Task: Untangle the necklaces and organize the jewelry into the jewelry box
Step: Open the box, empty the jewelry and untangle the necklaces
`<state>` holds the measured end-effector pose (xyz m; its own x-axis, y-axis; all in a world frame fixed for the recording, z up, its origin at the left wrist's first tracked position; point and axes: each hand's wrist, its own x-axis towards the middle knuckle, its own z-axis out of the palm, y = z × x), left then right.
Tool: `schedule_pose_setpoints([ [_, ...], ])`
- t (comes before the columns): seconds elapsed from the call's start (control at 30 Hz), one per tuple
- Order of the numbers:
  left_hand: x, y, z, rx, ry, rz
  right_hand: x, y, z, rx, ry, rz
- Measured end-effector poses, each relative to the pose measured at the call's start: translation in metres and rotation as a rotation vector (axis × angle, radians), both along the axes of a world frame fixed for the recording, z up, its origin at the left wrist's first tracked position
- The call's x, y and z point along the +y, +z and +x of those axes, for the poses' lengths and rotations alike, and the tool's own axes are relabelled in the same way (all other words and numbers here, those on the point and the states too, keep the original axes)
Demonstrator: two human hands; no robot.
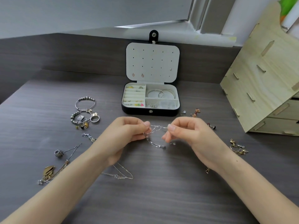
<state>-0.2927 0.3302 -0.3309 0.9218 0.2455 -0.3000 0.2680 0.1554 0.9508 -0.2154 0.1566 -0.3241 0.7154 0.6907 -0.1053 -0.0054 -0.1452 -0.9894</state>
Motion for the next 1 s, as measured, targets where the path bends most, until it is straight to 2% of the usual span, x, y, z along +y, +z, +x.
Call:
schedule_pose_setpoints([
  [0.2,-0.001,0.006,-0.003,0.061,-0.045,-0.282,0.002,-0.002,-0.003,0.210,0.018,0.101],
  [0.53,0.005,0.001,-0.003,0.063,-0.022,-0.193,-0.007,0.007,0.002,0.260,0.140,-0.053],
  [0.8,0.011,0.003,-0.005,0.027,-0.073,0.154,-0.014,0.018,-0.004,0.005,0.300,-0.305],
  [1.0,0.011,0.003,-0.004,0.019,-0.128,0.396,-0.015,0.019,-0.017,-0.383,0.372,-0.534],
])
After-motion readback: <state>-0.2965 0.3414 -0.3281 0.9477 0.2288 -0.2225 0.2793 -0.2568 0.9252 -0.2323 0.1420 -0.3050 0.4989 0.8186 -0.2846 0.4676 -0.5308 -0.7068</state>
